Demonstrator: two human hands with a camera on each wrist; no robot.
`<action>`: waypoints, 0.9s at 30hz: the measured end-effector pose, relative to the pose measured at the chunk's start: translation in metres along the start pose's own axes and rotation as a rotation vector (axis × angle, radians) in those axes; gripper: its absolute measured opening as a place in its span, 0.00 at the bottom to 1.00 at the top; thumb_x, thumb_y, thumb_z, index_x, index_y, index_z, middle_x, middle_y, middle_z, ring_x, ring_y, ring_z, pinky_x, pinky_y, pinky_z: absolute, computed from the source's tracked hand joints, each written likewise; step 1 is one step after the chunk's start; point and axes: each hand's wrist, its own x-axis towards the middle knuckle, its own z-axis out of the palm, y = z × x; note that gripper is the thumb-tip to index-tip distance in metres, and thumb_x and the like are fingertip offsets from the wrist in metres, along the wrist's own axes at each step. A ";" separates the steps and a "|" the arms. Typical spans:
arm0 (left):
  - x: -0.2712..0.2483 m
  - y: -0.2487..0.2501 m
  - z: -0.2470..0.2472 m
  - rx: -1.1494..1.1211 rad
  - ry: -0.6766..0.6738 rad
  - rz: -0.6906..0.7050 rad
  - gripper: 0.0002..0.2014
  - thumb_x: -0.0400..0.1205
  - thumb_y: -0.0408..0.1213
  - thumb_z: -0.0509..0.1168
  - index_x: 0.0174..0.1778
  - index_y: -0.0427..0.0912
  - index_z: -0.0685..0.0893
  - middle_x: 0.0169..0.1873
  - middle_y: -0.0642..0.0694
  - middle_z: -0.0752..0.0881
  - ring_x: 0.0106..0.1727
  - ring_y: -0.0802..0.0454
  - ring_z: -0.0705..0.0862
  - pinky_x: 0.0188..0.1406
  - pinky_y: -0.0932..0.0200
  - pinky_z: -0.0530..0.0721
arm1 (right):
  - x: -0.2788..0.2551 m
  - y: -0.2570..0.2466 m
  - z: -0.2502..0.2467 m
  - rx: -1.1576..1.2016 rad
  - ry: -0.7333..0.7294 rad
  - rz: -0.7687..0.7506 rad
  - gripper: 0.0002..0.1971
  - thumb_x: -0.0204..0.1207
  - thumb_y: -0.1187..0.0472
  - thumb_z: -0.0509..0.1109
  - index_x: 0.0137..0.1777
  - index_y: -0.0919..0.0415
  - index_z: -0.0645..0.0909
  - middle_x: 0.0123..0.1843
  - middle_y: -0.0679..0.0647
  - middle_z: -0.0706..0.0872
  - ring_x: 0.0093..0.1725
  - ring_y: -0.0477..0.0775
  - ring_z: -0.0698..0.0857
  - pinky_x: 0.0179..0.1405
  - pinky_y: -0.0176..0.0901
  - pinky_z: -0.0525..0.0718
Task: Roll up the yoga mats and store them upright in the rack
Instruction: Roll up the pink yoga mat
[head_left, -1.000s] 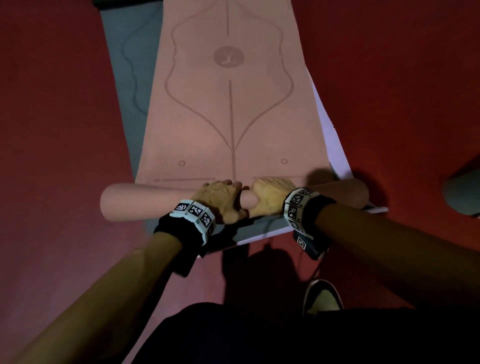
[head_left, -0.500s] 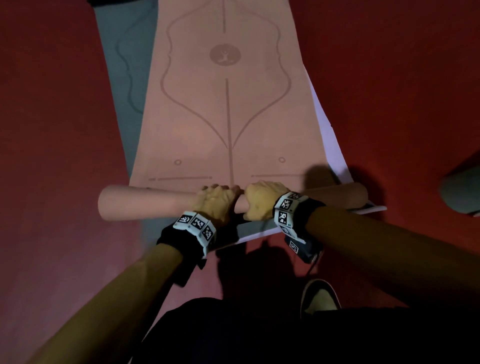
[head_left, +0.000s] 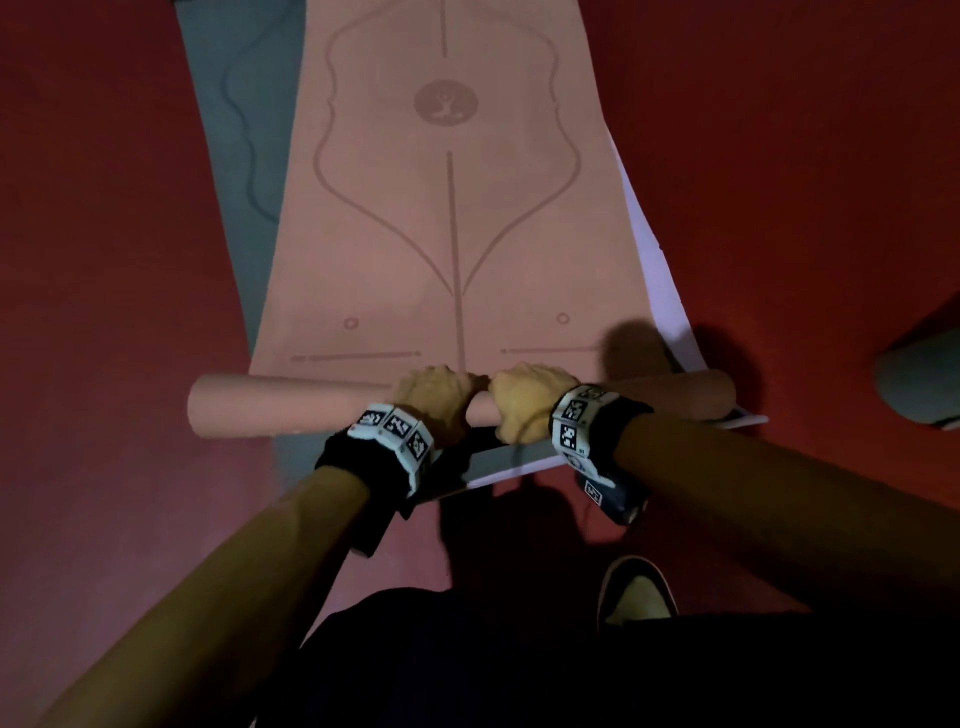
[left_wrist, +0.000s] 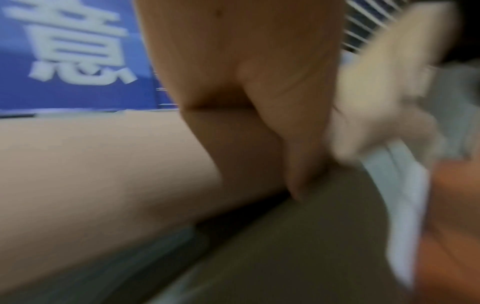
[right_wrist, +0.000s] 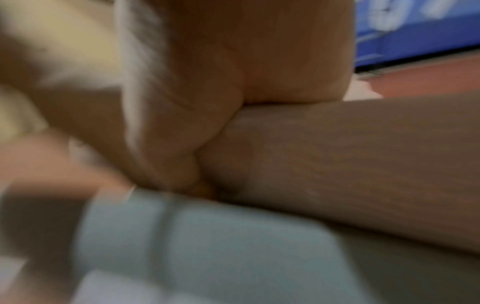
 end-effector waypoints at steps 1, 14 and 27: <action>-0.002 -0.001 0.004 0.034 0.061 -0.007 0.24 0.81 0.46 0.67 0.74 0.54 0.74 0.62 0.45 0.86 0.62 0.41 0.85 0.54 0.50 0.81 | 0.001 0.001 -0.004 0.021 -0.027 0.000 0.18 0.67 0.56 0.76 0.57 0.59 0.85 0.43 0.52 0.85 0.35 0.53 0.81 0.24 0.35 0.69; 0.017 -0.011 -0.006 -0.136 -0.141 -0.028 0.22 0.74 0.45 0.75 0.64 0.48 0.82 0.54 0.44 0.89 0.56 0.41 0.88 0.46 0.55 0.80 | 0.002 0.009 0.015 -0.079 0.224 -0.045 0.31 0.68 0.51 0.80 0.68 0.55 0.72 0.68 0.54 0.79 0.60 0.62 0.85 0.43 0.47 0.73; -0.004 -0.013 0.007 -0.025 0.143 -0.048 0.22 0.80 0.54 0.67 0.67 0.50 0.75 0.56 0.43 0.85 0.53 0.37 0.87 0.45 0.47 0.80 | 0.017 0.005 -0.013 0.000 0.005 -0.053 0.23 0.61 0.49 0.81 0.56 0.54 0.85 0.45 0.52 0.89 0.42 0.59 0.88 0.41 0.47 0.89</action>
